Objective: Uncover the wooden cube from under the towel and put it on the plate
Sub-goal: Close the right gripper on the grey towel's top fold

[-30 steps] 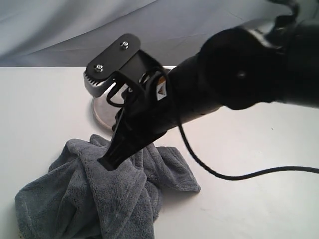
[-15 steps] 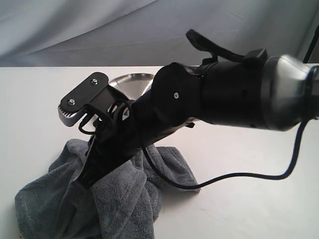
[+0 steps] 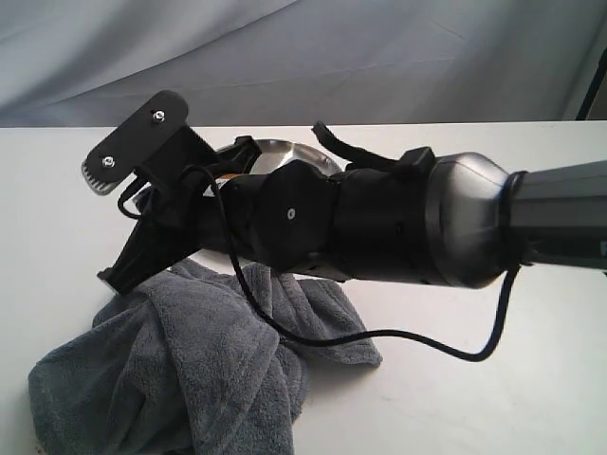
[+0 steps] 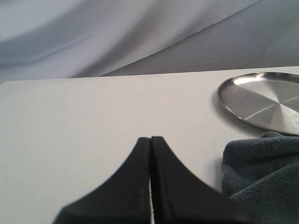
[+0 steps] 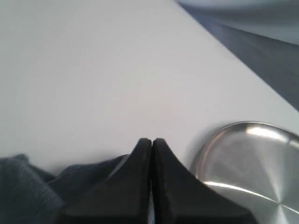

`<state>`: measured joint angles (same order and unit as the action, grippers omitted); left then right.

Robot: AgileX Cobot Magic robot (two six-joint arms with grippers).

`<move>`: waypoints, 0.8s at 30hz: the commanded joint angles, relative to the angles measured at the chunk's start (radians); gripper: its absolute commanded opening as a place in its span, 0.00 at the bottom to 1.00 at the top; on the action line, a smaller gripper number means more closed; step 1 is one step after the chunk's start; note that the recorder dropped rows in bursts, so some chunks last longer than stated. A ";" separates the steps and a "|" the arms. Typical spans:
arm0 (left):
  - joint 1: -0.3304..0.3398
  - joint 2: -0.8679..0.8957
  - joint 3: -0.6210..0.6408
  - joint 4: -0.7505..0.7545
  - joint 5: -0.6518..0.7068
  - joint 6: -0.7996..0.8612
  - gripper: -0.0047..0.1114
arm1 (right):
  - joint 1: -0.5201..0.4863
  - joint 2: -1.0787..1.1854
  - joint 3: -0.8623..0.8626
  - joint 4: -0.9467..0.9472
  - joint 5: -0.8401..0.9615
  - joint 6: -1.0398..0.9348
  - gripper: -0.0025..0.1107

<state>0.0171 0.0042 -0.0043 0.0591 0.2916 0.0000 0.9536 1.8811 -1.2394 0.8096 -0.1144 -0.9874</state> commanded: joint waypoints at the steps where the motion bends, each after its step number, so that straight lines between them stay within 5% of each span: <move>1: -0.006 -0.004 0.004 0.004 -0.008 0.006 0.04 | -0.024 -0.001 -0.008 0.044 -0.068 -0.010 0.02; 11: -0.006 -0.004 0.004 0.004 -0.008 0.006 0.04 | -0.129 -0.001 -0.002 0.052 0.217 -0.010 0.02; 24: -0.006 -0.004 0.004 0.004 -0.008 0.008 0.04 | -0.136 -0.003 -0.008 -0.095 0.757 -0.034 0.02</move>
<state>0.0171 0.0042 -0.0043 0.0591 0.2916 0.0000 0.8205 1.8811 -1.2394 0.7298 0.5340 -1.0036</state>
